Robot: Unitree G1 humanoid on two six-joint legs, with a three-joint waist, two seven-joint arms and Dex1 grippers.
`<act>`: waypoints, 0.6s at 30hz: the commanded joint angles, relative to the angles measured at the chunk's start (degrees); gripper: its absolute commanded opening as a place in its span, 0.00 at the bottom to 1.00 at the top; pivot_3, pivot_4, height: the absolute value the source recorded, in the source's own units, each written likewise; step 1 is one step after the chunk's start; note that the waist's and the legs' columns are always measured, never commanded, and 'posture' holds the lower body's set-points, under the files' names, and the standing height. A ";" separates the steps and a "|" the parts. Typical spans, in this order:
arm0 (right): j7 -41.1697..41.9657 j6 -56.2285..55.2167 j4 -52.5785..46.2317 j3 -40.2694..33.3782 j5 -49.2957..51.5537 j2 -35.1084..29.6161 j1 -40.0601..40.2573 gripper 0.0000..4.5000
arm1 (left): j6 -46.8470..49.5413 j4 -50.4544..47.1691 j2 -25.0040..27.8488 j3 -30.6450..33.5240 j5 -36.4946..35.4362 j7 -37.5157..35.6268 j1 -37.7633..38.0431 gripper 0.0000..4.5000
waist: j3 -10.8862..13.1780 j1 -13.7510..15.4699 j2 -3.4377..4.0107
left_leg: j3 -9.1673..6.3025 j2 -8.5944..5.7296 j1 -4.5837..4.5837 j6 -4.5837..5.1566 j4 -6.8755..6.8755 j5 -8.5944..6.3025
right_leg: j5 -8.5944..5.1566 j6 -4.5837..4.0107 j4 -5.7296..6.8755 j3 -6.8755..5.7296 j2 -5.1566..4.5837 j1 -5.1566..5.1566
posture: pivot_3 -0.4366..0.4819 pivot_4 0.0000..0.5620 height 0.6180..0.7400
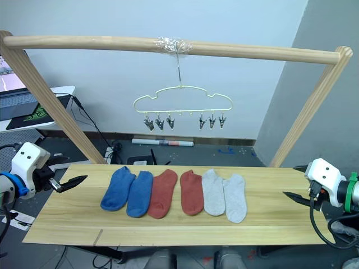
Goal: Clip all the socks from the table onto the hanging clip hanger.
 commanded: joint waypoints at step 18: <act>-0.42 -1.98 -0.20 -1.33 0.04 -0.25 0.34 1.00 | -7.48 9.78 0.85 -0.08 0.13 -4.24 -5.76 0.99 | -0.36 -0.03 -0.08 | 0.04 0.00 0.00 0.00 0.02 0.00 | 0.00 0.00 0.02 0.03 0.02 -0.01 | 0.62 0.13 0.70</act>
